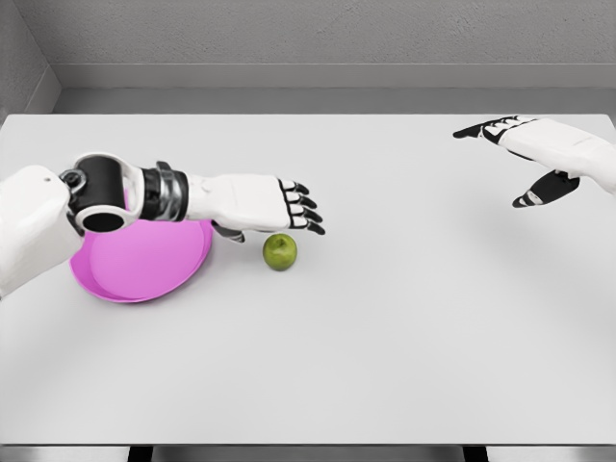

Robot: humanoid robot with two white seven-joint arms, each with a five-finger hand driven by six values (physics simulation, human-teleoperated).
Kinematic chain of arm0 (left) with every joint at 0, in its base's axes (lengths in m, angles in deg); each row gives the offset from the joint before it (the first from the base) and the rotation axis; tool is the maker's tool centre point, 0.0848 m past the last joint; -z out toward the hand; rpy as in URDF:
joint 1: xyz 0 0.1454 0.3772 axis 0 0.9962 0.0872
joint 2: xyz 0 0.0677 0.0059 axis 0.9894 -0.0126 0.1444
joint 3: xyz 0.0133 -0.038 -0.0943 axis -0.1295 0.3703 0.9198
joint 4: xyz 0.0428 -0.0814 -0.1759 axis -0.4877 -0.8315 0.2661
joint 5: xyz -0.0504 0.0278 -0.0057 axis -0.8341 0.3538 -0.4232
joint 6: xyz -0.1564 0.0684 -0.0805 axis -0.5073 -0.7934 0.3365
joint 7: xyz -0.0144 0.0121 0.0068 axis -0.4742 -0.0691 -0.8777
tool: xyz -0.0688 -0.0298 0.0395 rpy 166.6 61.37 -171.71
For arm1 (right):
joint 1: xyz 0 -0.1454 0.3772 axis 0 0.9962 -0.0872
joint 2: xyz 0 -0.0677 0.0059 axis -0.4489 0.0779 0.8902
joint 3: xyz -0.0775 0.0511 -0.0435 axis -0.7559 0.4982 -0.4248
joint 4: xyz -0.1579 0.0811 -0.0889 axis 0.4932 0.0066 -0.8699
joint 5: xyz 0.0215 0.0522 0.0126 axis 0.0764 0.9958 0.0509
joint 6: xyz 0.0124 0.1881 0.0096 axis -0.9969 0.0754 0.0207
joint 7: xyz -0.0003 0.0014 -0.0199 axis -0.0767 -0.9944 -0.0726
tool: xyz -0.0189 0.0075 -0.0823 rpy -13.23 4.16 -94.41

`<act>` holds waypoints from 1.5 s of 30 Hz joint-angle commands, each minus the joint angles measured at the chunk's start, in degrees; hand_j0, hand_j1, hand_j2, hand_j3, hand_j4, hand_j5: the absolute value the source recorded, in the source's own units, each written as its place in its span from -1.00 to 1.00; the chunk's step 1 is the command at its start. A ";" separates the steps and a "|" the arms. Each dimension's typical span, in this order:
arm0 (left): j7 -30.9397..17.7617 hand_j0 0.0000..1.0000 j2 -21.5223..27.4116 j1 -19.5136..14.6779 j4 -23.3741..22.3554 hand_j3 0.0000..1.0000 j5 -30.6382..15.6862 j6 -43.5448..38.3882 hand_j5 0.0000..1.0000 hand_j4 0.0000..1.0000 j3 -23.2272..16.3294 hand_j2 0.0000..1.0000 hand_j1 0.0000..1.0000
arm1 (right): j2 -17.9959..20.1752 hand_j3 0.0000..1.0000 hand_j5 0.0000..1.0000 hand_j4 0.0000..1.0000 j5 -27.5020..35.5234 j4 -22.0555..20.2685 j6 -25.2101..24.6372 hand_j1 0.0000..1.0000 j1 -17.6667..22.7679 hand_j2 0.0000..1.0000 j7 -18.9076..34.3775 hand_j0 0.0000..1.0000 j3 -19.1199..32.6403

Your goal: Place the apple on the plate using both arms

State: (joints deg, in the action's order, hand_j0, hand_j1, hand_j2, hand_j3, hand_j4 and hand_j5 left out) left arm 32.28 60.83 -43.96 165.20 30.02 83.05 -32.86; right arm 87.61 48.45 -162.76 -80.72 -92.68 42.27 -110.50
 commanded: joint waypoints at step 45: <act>-5.30 -0.39 -1.89 0.35 -0.51 -0.39 -2.22 -0.11 -0.39 -0.39 -1.74 -0.39 -0.39 | 0.70 1.00 1.00 1.00 0.13 0.09 -0.04 1.00 0.62 1.00 0.00 1.00 0.16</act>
State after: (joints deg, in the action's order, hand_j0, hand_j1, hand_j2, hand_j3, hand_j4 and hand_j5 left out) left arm 26.93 58.85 -43.52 164.69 30.01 83.06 -35.62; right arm 88.16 48.45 -162.66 -80.72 -92.06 42.25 -110.36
